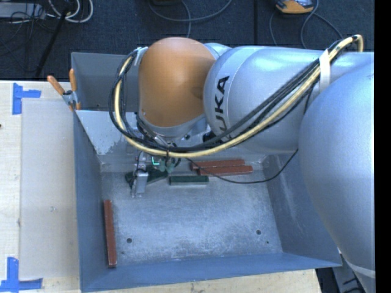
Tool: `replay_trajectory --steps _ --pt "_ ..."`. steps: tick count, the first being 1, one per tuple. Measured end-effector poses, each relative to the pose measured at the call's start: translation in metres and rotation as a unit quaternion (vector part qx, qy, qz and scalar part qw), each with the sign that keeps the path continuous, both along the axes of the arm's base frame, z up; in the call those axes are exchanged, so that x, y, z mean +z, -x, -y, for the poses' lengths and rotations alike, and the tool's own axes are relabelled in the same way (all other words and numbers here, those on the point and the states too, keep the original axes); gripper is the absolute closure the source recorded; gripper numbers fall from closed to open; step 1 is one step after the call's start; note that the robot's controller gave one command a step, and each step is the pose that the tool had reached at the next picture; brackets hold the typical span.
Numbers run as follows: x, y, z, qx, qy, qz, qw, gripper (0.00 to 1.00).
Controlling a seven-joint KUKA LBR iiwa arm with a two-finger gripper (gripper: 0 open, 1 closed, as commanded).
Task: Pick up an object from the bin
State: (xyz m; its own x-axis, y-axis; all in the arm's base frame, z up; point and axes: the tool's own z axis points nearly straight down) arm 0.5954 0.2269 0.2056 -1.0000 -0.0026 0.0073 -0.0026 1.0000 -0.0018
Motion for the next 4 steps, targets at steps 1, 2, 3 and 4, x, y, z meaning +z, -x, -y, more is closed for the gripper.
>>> replay_trajectory --steps 1,2,3,4 --pt "-0.1249 -0.0176 0.0413 0.113 -0.001 0.0007 0.9935 0.00" --pt "-0.1210 -0.0192 0.0405 0.112 -0.001 0.0034 0.9937 1.00" --pt "-0.1212 -0.0190 0.0404 0.112 -0.002 0.0031 0.9937 0.00" --pt "-0.1211 -0.0191 0.0404 0.111 -0.002 0.0032 0.9938 1.00"
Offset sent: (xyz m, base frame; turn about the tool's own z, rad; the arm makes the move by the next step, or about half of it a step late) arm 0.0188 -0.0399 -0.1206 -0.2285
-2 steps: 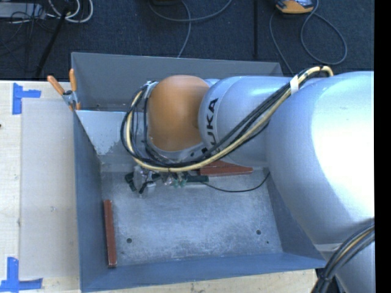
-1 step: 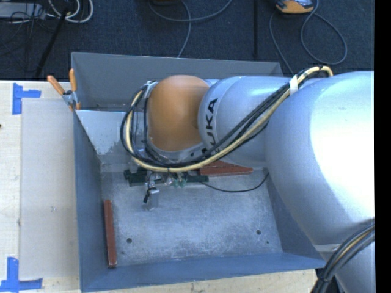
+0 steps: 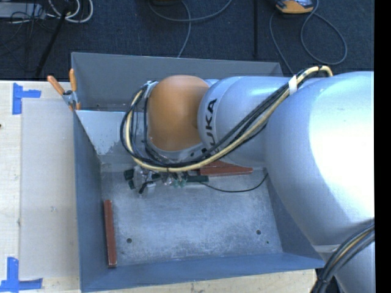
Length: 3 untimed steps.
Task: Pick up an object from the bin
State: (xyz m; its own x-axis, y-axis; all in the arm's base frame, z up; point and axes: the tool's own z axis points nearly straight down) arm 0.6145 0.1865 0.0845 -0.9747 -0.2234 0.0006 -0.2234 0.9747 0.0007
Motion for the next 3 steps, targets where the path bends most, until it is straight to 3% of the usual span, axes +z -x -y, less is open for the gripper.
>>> replay_trajectory --steps 1,2,3 --pt "0.000 0.000 0.000 0.000 0.000 -0.0002 1.0000 0.00" --pt "0.057 -0.009 0.050 -0.075 0.000 0.0030 0.9972 0.00" --pt "0.061 -0.007 0.009 -0.174 -0.001 0.0011 0.9848 0.00"
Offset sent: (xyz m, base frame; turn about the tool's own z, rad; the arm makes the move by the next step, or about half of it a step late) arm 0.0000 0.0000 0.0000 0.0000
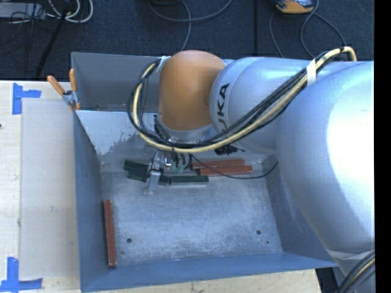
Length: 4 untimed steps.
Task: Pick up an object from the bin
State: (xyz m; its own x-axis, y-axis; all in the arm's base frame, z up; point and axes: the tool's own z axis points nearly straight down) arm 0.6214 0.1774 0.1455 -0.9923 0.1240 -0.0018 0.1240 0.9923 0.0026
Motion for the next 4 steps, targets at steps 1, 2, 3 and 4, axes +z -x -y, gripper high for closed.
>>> replay_trajectory --steps 1,2,3,4 --pt "-0.080 0.003 0.032 -0.025 0.002 -0.0048 0.9997 0.00" --pt "-0.076 0.001 0.030 -0.025 0.001 -0.0012 0.9997 1.00" --pt "0.052 0.025 -0.020 -0.002 -0.001 0.0029 1.0000 1.00" --pt "-0.005 0.067 -0.059 -0.053 0.002 -0.0047 0.9986 1.00"
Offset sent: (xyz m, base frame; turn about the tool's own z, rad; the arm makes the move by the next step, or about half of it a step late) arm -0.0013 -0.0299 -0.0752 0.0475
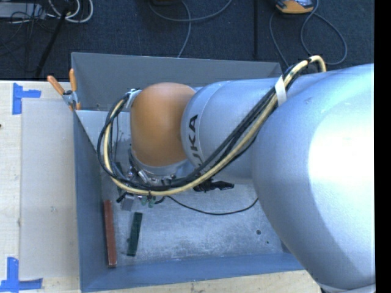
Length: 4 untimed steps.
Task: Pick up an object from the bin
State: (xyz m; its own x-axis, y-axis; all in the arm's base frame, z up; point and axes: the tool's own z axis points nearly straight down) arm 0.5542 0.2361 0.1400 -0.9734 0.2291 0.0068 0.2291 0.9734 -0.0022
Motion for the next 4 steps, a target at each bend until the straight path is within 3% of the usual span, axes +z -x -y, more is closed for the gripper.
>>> replay_trajectory --steps 1,2,3,4 --pt "0.049 0.023 0.015 -0.018 0.000 0.0036 0.9998 1.00" --pt "0.001 0.074 0.037 0.022 0.002 -0.0007 0.9998 1.00" --pt "0.003 0.071 0.036 0.020 0.000 0.0021 0.9998 0.00" --pt "-0.073 0.028 0.058 0.181 0.000 0.0014 0.9835 0.00"
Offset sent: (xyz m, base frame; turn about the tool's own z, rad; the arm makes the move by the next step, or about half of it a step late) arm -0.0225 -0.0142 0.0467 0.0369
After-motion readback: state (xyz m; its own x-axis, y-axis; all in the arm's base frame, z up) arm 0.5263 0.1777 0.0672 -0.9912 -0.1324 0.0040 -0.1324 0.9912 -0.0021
